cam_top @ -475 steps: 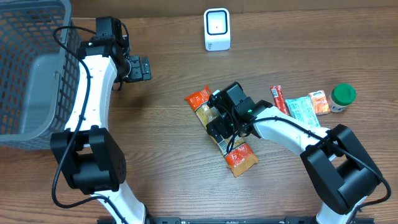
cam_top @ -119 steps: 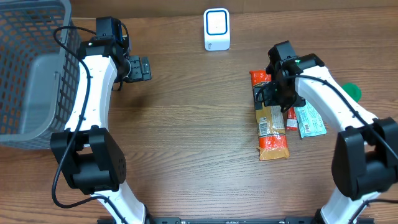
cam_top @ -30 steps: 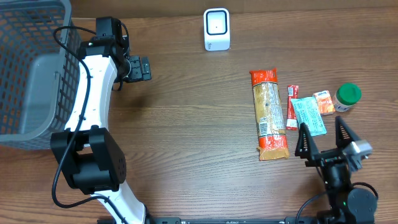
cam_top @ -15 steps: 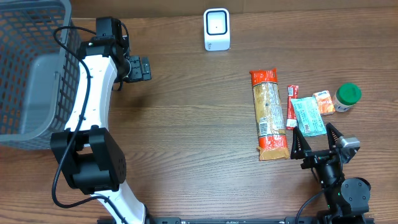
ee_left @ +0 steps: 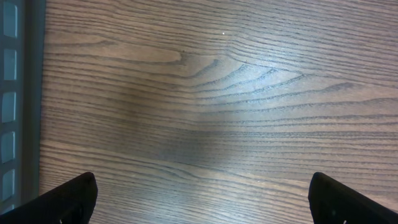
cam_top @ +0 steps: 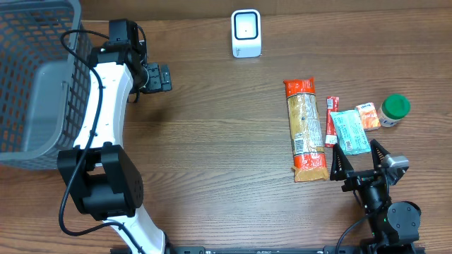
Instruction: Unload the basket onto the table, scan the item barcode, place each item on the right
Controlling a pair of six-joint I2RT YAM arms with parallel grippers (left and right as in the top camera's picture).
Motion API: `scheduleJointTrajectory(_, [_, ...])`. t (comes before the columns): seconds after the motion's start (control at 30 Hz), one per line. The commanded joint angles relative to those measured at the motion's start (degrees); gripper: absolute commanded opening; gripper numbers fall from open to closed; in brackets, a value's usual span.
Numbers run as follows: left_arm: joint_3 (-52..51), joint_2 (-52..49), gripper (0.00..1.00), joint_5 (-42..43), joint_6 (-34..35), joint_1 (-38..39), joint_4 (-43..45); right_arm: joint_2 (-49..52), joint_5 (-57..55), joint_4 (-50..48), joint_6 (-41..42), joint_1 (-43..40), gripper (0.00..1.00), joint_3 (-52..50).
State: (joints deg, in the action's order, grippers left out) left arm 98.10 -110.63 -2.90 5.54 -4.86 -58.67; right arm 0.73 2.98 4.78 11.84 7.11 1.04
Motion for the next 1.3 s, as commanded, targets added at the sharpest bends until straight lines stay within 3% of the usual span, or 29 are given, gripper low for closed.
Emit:
scheduleJointTrajectory(0.0, [-0.2, 0.37, 1.0, -0.5, -0.66, 0.02, 0.07, -0.57, 0.13, -0.15, 0.17, -0.44, 1.0, -0.59])
scheduleJointTrajectory(0.7, [-0.2, 2.19, 1.0, -0.5, -0.66, 0.74, 0.02, -0.57, 0.13, -0.17, 0.2, -0.44, 1.0, -0.59])
scheduleJointTrajectory(1.27, [-0.2, 36.2, 1.0, -0.5, -0.66, 4.9, 0.02, -0.57, 0.13, -0.17, 0.2, -0.44, 1.0, -0.59])
